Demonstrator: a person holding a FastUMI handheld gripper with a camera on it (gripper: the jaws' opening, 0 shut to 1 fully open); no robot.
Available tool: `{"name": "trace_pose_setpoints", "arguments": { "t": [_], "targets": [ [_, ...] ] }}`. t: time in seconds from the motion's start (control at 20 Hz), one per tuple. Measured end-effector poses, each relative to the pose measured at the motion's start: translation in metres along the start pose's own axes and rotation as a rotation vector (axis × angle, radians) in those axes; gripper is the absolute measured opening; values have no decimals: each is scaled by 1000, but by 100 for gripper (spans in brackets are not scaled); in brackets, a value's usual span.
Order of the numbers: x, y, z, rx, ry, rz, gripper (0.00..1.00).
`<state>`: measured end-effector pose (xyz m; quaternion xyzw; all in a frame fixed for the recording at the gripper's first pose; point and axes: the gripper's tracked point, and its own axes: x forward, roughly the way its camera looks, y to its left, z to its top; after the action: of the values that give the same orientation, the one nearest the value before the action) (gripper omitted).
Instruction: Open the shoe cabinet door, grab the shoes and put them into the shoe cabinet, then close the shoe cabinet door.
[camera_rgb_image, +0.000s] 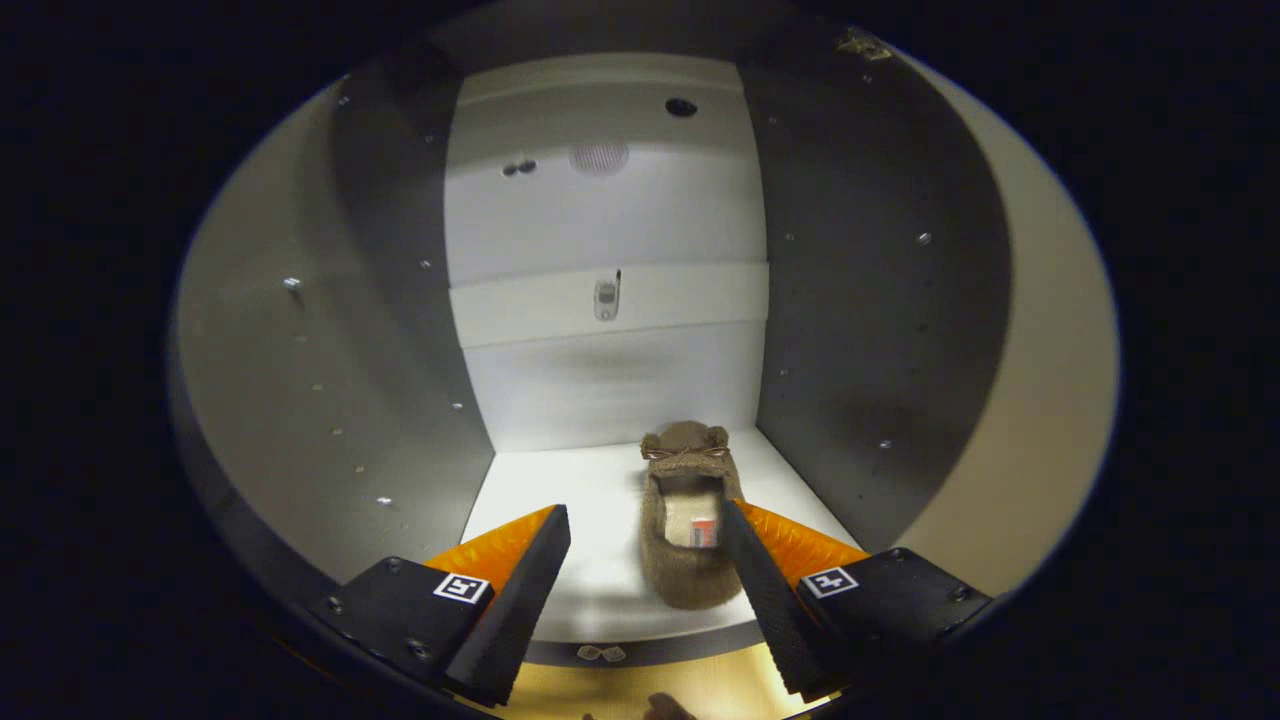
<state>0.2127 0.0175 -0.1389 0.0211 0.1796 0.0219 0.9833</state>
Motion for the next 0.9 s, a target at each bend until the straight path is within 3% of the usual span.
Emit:
{"name": "trace_pose_setpoints", "arguments": {
  "t": [0.25, 0.6, 0.9],
  "targets": [
    [-105, -8, 19, -28, -109, 18, 97],
    [-269, -29, 36, -14, -252, 136, 96],
    [-364, -94, 28, -1, -291, 122, 96]
  ]
}}
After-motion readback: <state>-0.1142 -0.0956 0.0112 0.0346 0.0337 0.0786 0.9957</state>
